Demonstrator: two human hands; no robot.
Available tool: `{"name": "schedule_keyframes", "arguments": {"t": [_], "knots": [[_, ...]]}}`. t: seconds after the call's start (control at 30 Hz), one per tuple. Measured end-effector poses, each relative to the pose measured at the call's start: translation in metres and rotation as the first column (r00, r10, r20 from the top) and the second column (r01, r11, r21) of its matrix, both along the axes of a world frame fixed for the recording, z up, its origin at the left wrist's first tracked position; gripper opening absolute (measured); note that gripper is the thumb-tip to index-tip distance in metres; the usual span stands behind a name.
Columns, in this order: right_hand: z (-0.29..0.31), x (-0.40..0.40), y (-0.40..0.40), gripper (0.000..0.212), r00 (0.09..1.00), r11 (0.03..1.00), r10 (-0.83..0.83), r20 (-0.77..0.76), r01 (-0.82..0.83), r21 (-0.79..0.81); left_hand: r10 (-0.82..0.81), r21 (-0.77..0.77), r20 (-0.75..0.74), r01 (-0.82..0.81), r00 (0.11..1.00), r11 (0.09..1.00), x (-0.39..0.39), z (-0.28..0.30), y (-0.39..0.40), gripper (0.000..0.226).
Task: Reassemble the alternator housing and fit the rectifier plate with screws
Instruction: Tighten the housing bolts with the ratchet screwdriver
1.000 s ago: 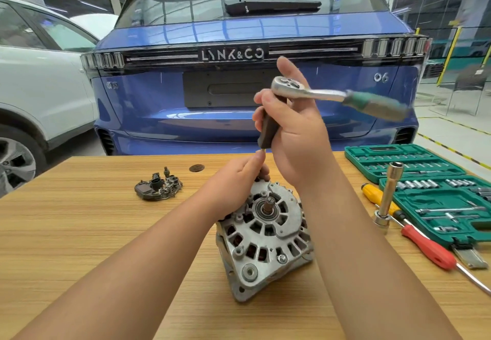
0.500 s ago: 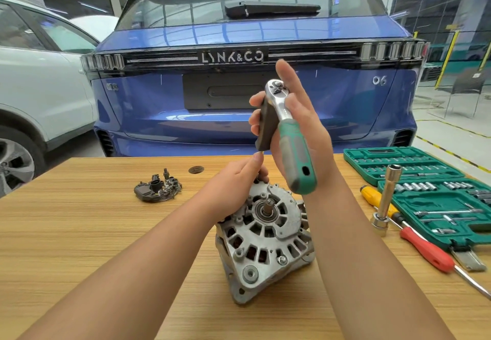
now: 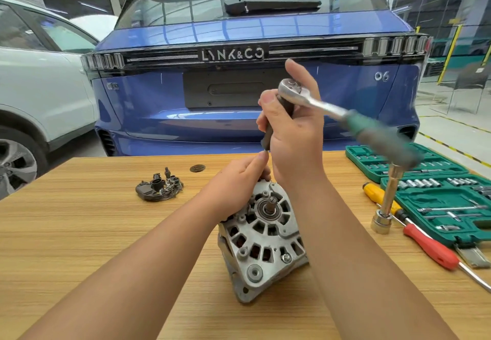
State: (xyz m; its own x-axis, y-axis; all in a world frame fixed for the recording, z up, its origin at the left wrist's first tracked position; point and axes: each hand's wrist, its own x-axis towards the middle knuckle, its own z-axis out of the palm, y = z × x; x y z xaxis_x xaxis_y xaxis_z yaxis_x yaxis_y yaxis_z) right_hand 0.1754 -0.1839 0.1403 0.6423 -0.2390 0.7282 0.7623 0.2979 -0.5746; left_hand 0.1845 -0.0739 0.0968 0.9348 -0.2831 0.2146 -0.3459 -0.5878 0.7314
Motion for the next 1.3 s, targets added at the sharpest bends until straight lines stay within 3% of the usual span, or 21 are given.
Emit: {"name": "schedule_keyframes", "arguments": {"t": [0.13, 0.3, 0.4, 0.5, 0.6, 0.67, 0.73, 0.8, 0.9, 1.0, 1.07, 1.23, 1.3], "knots": [[-0.002, 0.0, 0.004, 0.042, 0.995, 0.999, 0.033, 0.094, -0.032, -0.013, -0.02, -0.083, 0.043, 0.023, 0.999, 0.996, -0.007, -0.003, 0.004, 0.042], [-0.004, 0.003, -0.012, 0.056, 0.922, 0.923, 0.384, 0.044, -0.386, 0.018, -0.018, -0.163, 0.007, 0.019, 1.0, 0.986, -0.014, 0.0, 0.002, 0.038], [-0.001, 0.004, -0.018, 0.043, 0.862, 0.861, 0.508, 0.004, -0.508, 0.014, -0.029, -0.162, 0.021, 0.032, 0.999, 0.986, -0.011, 0.0, 0.002, 0.039], [0.002, 0.003, -0.016, 0.031, 0.905, 0.911, 0.411, -0.114, -0.413, 0.004, -0.013, -0.141, -0.017, 0.011, 1.0, 0.99, -0.006, 0.0, 0.0, 0.044], [0.004, 0.002, -0.005, 0.029, 0.983, 0.998, 0.061, -0.175, -0.066, -0.02, -0.016, -0.061, -0.029, 0.014, 0.999, 0.998, -0.002, -0.001, 0.0, 0.053], [0.006, 0.001, 0.0, 0.03, 0.978, 0.998, -0.042, -0.206, 0.049, 0.026, -0.021, -0.031, -0.024, 0.02, 0.999, 0.999, -0.002, -0.001, 0.001, 0.053], [0.006, 0.0, -0.001, 0.026, 0.969, 0.995, 0.09, -0.228, -0.075, 0.073, -0.025, -0.049, -0.027, 0.024, 0.999, 0.999, -0.003, -0.001, 0.001, 0.055], [0.004, -0.001, -0.005, 0.036, 0.967, 0.978, 0.207, -0.151, -0.2, 0.062, -0.025, -0.075, -0.033, 0.022, 0.999, 0.997, -0.002, 0.0, 0.0, 0.057], [0.0, 0.0, -0.003, 0.044, 0.994, 0.994, 0.109, 0.018, -0.109, 0.0, -0.003, -0.053, -0.032, 0.001, 0.999, 0.999, -0.003, 0.0, 0.0, 0.055], [-0.001, 0.0, 0.001, 0.039, 0.993, 0.998, 0.015, 0.12, -0.008, -0.056, -0.012, -0.097, -0.022, 0.01, 1.0, 0.995, -0.002, -0.003, 0.0, 0.034], [-0.001, 0.0, -0.001, 0.038, 0.992, 0.996, 0.052, 0.114, -0.044, -0.072, -0.006, -0.059, -0.026, 0.005, 1.0, 0.998, -0.003, -0.001, -0.001, 0.035], [-0.003, -0.001, -0.018, 0.056, 0.94, 0.934, 0.341, 0.027, -0.336, -0.126, -0.029, -0.093, -0.036, 0.026, 0.999, 0.995, -0.008, 0.0, 0.002, 0.041], [0.0, -0.002, -0.02, 0.048, 0.909, 0.898, 0.416, 0.005, -0.41, -0.161, -0.023, -0.101, -0.024, 0.02, 0.999, 0.995, -0.008, -0.002, 0.003, 0.044]]}}
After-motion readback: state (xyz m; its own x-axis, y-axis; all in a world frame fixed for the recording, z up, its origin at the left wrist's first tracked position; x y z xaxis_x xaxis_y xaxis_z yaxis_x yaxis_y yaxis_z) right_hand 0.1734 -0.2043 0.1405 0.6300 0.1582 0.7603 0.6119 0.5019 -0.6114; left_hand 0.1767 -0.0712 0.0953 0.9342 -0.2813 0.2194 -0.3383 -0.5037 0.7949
